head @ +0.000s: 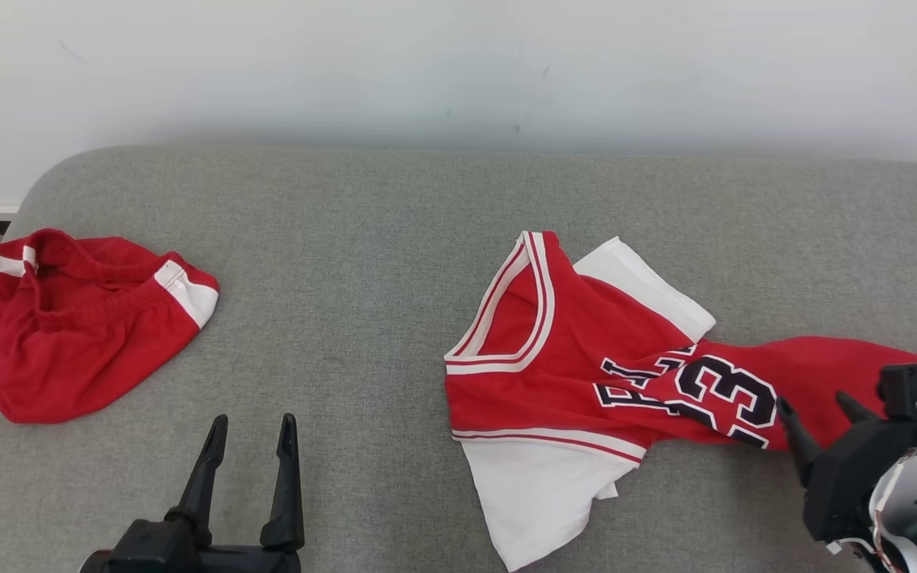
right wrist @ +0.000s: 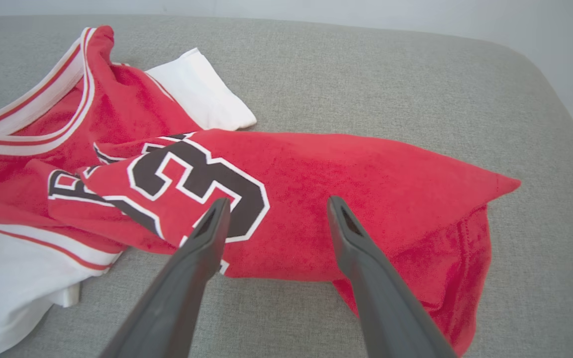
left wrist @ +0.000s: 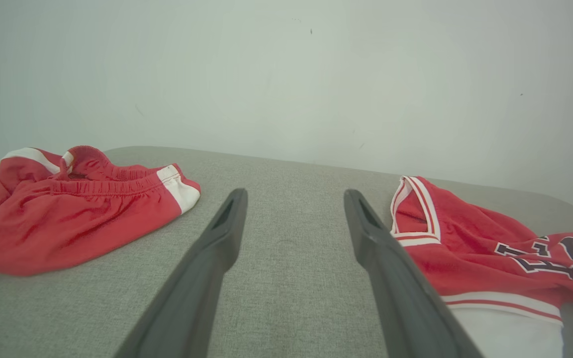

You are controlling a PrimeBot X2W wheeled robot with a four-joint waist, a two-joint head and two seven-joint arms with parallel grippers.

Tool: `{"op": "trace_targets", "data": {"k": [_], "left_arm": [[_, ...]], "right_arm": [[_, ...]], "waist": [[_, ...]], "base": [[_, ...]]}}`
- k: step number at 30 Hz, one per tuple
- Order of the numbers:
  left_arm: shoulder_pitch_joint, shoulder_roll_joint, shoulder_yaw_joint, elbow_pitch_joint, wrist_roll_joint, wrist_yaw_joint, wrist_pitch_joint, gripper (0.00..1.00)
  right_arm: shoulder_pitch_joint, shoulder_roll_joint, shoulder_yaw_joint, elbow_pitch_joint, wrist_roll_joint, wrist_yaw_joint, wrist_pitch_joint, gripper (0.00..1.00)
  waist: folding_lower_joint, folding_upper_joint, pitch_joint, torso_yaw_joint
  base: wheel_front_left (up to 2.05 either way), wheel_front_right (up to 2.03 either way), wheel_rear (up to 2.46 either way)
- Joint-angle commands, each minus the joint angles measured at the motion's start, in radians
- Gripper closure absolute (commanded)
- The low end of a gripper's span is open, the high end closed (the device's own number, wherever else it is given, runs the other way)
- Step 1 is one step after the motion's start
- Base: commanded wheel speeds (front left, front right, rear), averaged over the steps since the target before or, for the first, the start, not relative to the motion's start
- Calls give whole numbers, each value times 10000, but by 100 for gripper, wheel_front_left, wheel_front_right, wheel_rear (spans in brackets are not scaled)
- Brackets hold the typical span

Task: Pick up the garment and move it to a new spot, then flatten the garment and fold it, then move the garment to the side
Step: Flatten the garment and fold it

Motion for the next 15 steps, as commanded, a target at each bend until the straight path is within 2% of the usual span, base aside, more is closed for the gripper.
{"op": "trace_targets", "data": {"k": [1,9,15], "left_arm": [[135,5,27,-35,-97,32,-3,0],[162,5,59,-82,-120,72,-3,0],[175,8,64,-110,-160,83,-3,0]], "right_arm": [[102,13,98,-89,-35,6,57,0],[27,-157,1393,-74,-435,6,704,0],[-229,-381,1719,401,-752,6,693,0]], "waist": [[1,1,-22,20],[1,1,-37,96],[1,1,29,142]], "base": [[0,0,0],[0,0,0],[0,0,0]]}}
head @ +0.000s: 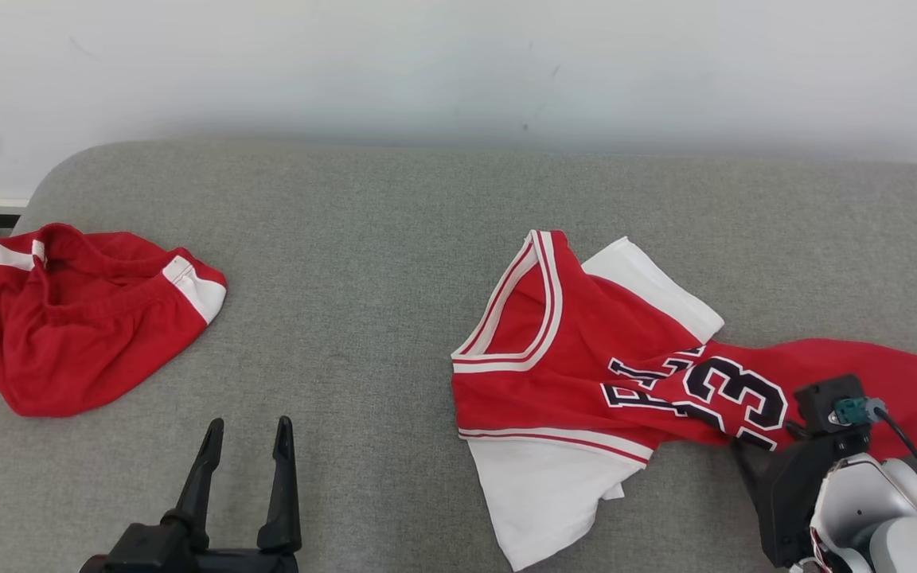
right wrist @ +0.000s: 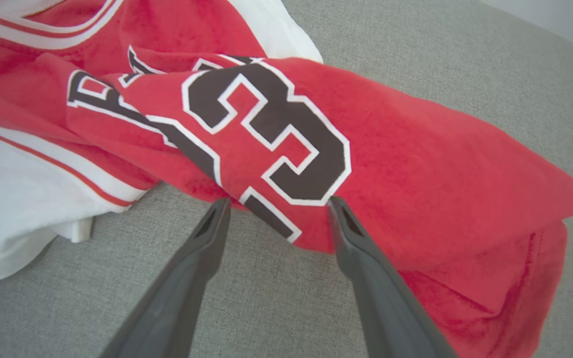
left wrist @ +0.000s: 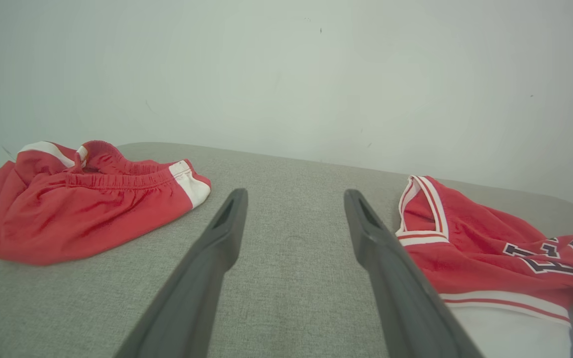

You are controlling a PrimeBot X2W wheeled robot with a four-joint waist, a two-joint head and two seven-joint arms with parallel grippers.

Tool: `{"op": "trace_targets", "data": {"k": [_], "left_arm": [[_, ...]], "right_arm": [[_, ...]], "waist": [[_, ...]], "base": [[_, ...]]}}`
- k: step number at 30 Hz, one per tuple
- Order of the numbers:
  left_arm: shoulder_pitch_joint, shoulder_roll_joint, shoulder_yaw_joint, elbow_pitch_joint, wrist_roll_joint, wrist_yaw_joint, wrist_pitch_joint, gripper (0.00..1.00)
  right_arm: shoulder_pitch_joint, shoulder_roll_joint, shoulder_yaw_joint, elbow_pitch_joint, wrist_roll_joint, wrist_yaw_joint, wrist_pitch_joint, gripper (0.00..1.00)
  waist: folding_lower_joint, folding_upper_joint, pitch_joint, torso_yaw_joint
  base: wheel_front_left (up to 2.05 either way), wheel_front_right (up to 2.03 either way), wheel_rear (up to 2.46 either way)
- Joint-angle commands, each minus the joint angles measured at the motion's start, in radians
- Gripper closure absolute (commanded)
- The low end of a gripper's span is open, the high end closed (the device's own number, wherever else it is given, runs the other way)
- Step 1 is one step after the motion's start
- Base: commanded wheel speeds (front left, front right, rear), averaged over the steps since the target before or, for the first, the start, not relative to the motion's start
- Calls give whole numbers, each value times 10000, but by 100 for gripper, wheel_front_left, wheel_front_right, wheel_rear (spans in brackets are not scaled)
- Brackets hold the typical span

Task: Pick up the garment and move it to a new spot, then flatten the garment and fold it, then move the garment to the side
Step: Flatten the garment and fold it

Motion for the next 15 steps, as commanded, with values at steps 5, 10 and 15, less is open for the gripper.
{"op": "trace_targets", "data": {"k": [5,10,15], "left_arm": [[42,9,51,-56,-110,-11,-3,0],[-24,7,24,-32,-110,-49,-3,0],[-7,7,50,-7,-127,-39,-3,0]], "right_arm": [[-435,-94,108,539,-108,6,-172,0],[-723,-103,62,970,-138,6,-384,70],[-1036,-169,95,1232,-162,6,-541,100]], "waist": [[0,0,81,31],[0,0,110,110],[0,0,124,169]], "base": [[0,0,0],[0,0,0],[0,0,0]]}}
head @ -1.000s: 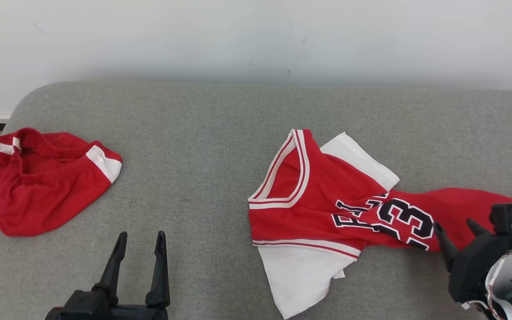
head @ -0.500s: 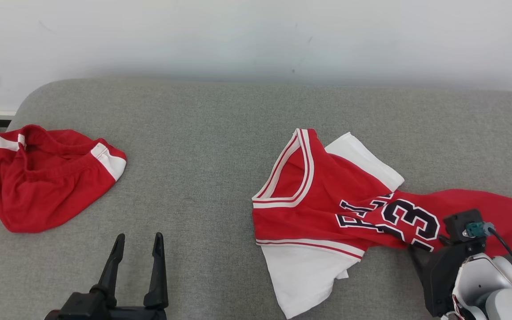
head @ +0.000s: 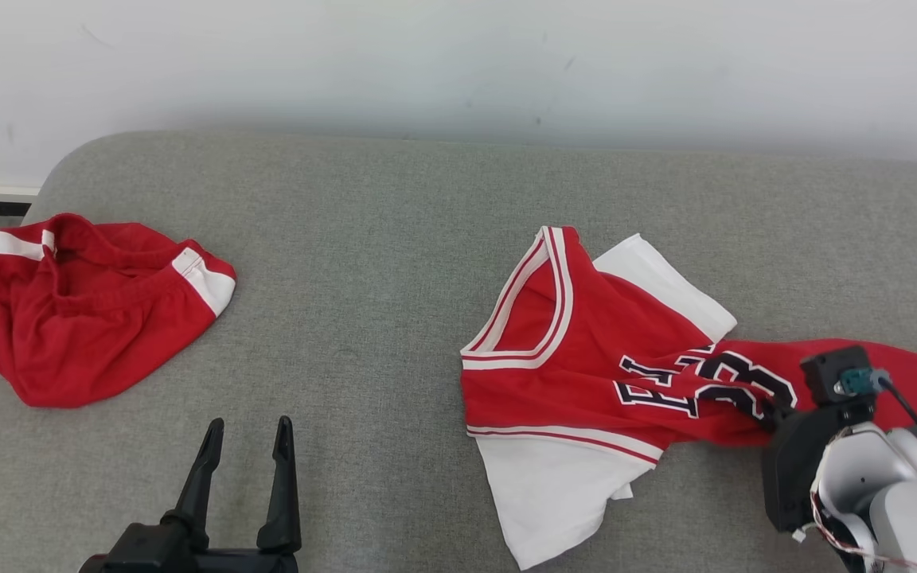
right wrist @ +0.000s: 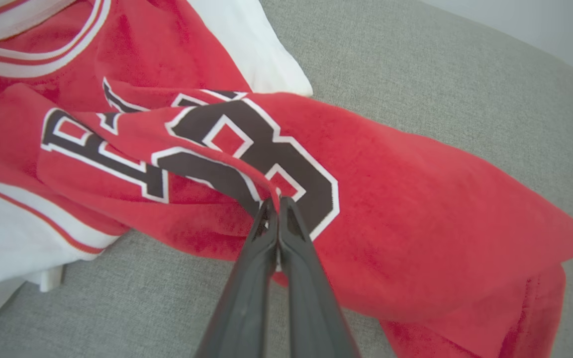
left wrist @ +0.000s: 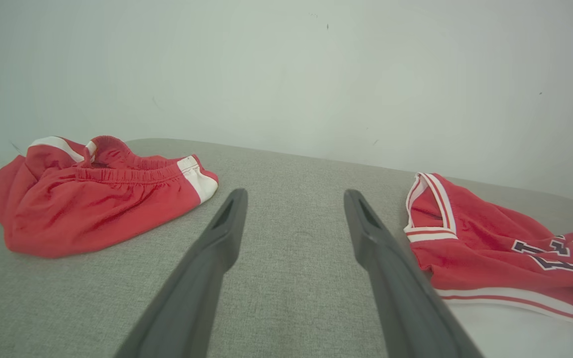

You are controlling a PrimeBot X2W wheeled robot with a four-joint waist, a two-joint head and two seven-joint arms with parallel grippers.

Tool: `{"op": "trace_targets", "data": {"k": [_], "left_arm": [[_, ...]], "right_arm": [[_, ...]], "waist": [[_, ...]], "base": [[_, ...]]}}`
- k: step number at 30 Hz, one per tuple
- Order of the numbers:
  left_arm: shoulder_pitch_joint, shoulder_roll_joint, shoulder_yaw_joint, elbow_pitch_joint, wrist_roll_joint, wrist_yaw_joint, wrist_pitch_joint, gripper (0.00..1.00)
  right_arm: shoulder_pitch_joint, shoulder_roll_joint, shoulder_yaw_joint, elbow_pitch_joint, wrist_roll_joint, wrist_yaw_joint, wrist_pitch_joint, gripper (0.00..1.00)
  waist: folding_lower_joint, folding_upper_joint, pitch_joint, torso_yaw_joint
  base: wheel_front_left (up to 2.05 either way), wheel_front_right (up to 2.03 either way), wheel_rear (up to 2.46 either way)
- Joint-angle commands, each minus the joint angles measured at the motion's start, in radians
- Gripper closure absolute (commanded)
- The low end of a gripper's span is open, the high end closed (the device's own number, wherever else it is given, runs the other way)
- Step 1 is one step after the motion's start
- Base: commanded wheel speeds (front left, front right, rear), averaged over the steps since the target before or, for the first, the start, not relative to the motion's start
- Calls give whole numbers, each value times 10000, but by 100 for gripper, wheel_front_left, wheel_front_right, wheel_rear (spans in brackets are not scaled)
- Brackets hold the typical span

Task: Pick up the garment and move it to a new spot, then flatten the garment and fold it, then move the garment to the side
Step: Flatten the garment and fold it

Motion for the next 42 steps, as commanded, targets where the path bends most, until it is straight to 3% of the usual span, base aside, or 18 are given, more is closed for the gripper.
{"op": "trace_targets", "data": {"k": [1,12,27,31,32,33,34,42], "left_arm": [[-1,7,36,-9,-125,-1,-3,0],[-214,5,-160,-58,-110,-95,-3,0],[-628,5,-812,-81,-212,-77,-3,0],[-721,4,-864,-85,-236,-81,-3,0],[-763,4,-876,-88,-244,-70,-3,0],[-763,4,-876,-88,-244,-70,-3,0],[-796,5,-880,-97,-240,-52,-3,0],[-725,7,-689,-159,-170,134,-3,0]], "right_arm": [[-238,-80,-18,74,-75,6,-124,100],[-2709,-451,854,1679,-17,6,-891,100],[-6162,-537,1741,5725,-396,6,-3869,100],[-6637,-384,1632,6960,-327,6,-3962,100],[-6753,-313,1640,7220,-360,6,-3941,11],[-6753,-313,1640,7220,-360,6,-3941,11],[-6895,-280,1639,7386,-404,6,-4044,0],[-7123,-264,1573,8208,-52,6,-4788,0]], "waist": [[-1,0,12,20],[-1,0,412,397],[-1,0,1141,1811],[-1,0,1267,1992],[-1,0,1289,2012],[-1,0,1289,2012],[-1,0,1327,2028],[-1,0,1208,1617]], "base": [[0,0,0],[0,0,0],[0,0,0],[0,0,0],[0,0,0],[0,0,0],[0,0,0],[0,0,0]]}}
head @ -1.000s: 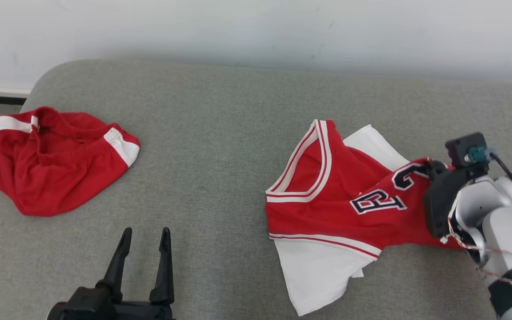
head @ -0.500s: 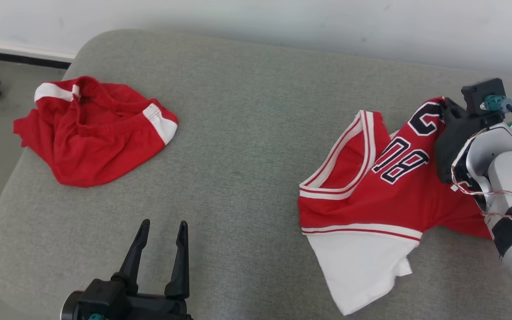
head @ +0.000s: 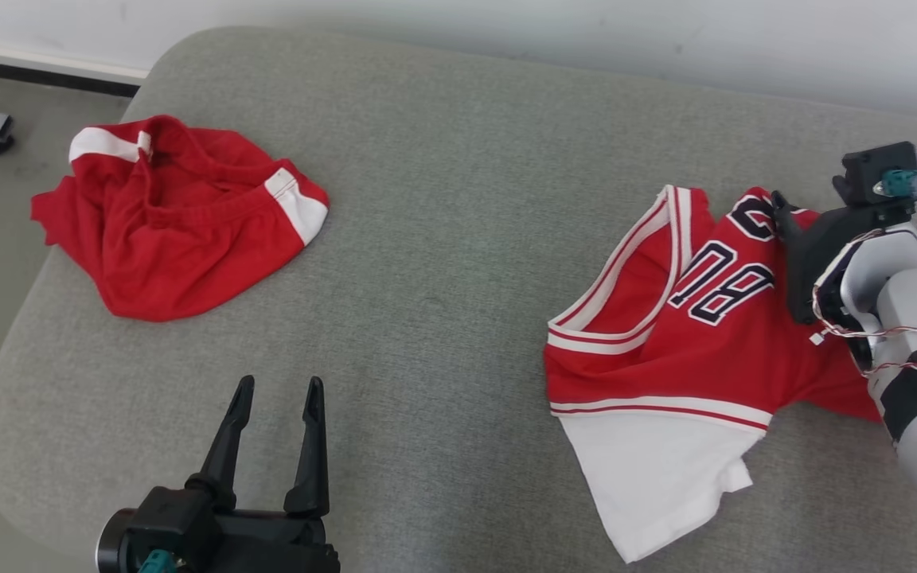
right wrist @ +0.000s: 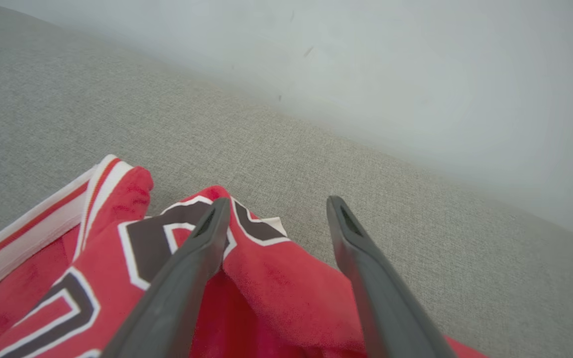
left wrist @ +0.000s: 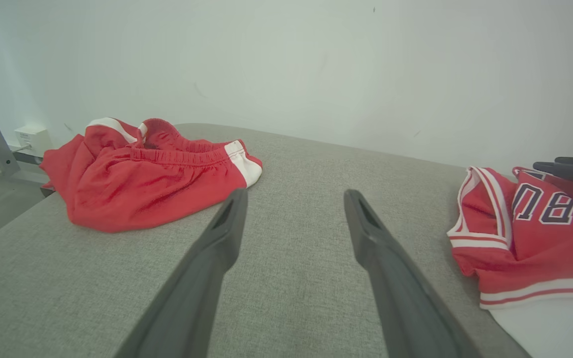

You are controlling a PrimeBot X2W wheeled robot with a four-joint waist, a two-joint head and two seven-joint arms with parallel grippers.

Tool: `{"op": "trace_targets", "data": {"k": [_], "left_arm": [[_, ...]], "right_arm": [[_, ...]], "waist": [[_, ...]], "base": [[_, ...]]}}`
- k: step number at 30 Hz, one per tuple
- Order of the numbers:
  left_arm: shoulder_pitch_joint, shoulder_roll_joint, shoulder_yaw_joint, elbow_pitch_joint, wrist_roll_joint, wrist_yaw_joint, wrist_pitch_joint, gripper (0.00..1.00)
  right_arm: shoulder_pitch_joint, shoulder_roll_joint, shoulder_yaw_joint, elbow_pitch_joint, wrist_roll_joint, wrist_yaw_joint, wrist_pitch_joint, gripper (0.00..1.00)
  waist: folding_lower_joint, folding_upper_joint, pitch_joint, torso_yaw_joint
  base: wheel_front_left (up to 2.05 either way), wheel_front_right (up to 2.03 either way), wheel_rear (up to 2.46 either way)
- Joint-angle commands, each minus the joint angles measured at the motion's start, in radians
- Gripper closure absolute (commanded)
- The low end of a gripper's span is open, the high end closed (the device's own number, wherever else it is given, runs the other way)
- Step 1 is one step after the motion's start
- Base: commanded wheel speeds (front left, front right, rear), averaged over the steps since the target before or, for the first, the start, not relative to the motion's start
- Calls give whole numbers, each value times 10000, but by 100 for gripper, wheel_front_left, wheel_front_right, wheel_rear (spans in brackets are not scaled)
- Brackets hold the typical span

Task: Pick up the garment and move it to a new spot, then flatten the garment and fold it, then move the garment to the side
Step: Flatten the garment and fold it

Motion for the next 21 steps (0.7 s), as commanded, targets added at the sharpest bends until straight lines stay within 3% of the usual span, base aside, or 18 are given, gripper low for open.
{"op": "trace_targets", "data": {"k": [1,7,16,21], "left_arm": [[73,9,47,-38,90,-3,-3,0],[238,7,274,36,179,-19,-3,0],[627,9,579,146,296,-141,-3,0],[578,7,692,71,366,-232,-3,0]], "right_arm": [[-11,-102,-33,19,94,6,-115,0],[596,-248,-425,-39,686,6,-802,0],[1791,-530,-1021,-57,1341,6,-681,0],[2152,-682,-1344,-9,1561,6,-560,0]], "waist": [[-1,-1,-166,-253],[-1,-1,-593,-952],[-1,-1,-1142,-1899],[-1,-1,-1028,-2064]], "base": [[0,0,0],[0,0,0],[0,0,0],[0,0,0]]}}
